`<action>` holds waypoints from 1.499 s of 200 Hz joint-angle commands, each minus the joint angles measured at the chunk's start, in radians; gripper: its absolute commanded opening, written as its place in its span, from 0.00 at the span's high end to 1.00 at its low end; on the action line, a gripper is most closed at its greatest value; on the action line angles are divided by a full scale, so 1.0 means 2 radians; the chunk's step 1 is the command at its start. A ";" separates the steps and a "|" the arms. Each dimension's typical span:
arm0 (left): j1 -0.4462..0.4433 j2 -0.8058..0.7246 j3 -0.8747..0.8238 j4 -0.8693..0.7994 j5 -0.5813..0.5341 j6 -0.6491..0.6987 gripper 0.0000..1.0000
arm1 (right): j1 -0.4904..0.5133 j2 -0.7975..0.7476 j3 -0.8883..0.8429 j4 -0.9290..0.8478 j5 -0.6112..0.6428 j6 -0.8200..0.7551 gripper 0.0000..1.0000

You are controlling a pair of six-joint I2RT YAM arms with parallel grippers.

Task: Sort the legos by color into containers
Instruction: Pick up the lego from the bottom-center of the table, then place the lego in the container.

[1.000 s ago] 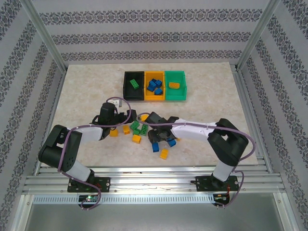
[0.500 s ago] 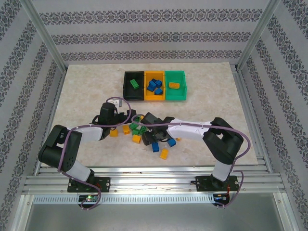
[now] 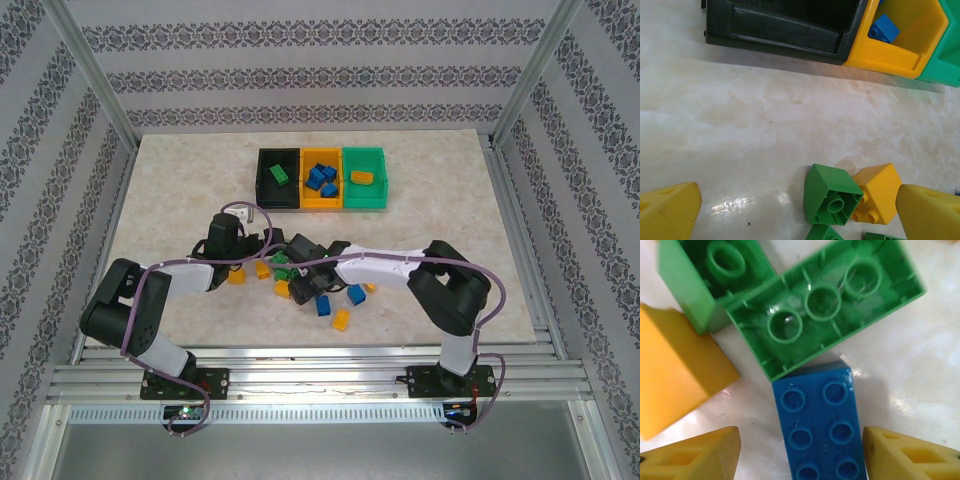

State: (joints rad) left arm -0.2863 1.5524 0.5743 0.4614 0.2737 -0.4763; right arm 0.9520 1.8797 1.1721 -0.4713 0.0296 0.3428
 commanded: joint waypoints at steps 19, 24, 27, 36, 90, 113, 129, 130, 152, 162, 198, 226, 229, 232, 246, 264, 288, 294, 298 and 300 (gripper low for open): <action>0.003 0.005 0.004 0.027 0.007 -0.006 0.00 | 0.006 0.030 0.005 -0.032 0.030 -0.003 0.42; 0.002 0.007 0.004 0.028 0.009 -0.007 0.00 | 0.006 0.028 0.000 -0.028 0.031 0.000 0.46; 0.003 0.007 0.004 0.029 0.010 -0.008 0.00 | 0.006 0.026 -0.001 -0.025 0.033 0.002 0.49; 0.002 0.007 0.005 0.027 0.010 -0.007 0.00 | 0.006 0.022 -0.005 -0.019 0.035 0.006 0.58; 0.002 0.008 0.005 0.029 0.010 -0.009 0.00 | -0.009 -0.024 0.009 0.015 0.066 -0.007 0.72; 0.003 0.010 0.006 0.029 0.012 -0.009 0.00 | -0.041 -0.041 0.023 0.059 0.064 -0.007 0.73; 0.003 0.005 0.010 0.013 0.003 -0.001 0.00 | -0.072 -0.040 0.041 0.089 0.042 -0.001 0.72; 0.003 0.004 0.010 0.012 0.003 0.000 0.00 | -0.075 -0.040 0.043 0.091 0.040 0.000 0.72; 0.003 -0.001 0.004 0.018 -0.005 0.001 0.00 | -0.120 -0.018 0.090 0.112 0.010 0.011 0.72; 0.003 0.001 0.004 0.021 -0.002 -0.001 0.00 | -0.141 -0.001 0.116 0.121 -0.003 0.018 0.71; 0.004 0.009 0.012 0.011 0.002 -0.001 0.00 | -0.188 0.069 0.226 0.126 0.006 0.027 0.70; 0.005 0.006 0.012 0.010 0.000 0.001 0.00 | -0.213 0.147 0.342 0.076 0.007 0.022 0.59; 0.005 0.007 0.012 0.010 -0.001 0.002 0.00 | -0.214 0.155 0.352 0.068 0.003 0.022 0.56; 0.005 0.006 0.012 0.009 -0.001 0.002 0.00 | -0.216 0.162 0.364 0.061 0.001 0.022 0.52; 0.006 0.007 0.012 0.008 -0.002 0.001 0.00 | -0.217 0.176 0.385 0.052 -0.006 0.017 0.43; 0.006 0.007 0.012 0.007 0.000 0.002 0.00 | -0.208 0.160 0.356 0.064 -0.006 0.007 0.41; 0.007 0.009 0.013 0.008 0.001 0.000 0.00 | -0.185 0.118 0.285 0.076 -0.001 -0.010 0.41; 0.007 0.008 0.012 0.010 0.003 -0.002 0.00 | -0.178 0.104 0.262 0.080 0.003 -0.012 0.41; 0.007 0.006 0.011 0.012 0.004 -0.003 0.00 | -0.174 0.093 0.246 0.082 0.005 -0.013 0.41; 0.008 0.005 0.010 0.013 0.004 -0.003 0.00 | -0.172 0.088 0.238 0.083 0.005 -0.013 0.41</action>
State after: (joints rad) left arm -0.2813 1.5589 0.5747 0.4648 0.2779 -0.4797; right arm 0.5495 2.1704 1.7775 -0.3016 0.0334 0.3546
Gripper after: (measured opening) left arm 0.995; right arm 0.586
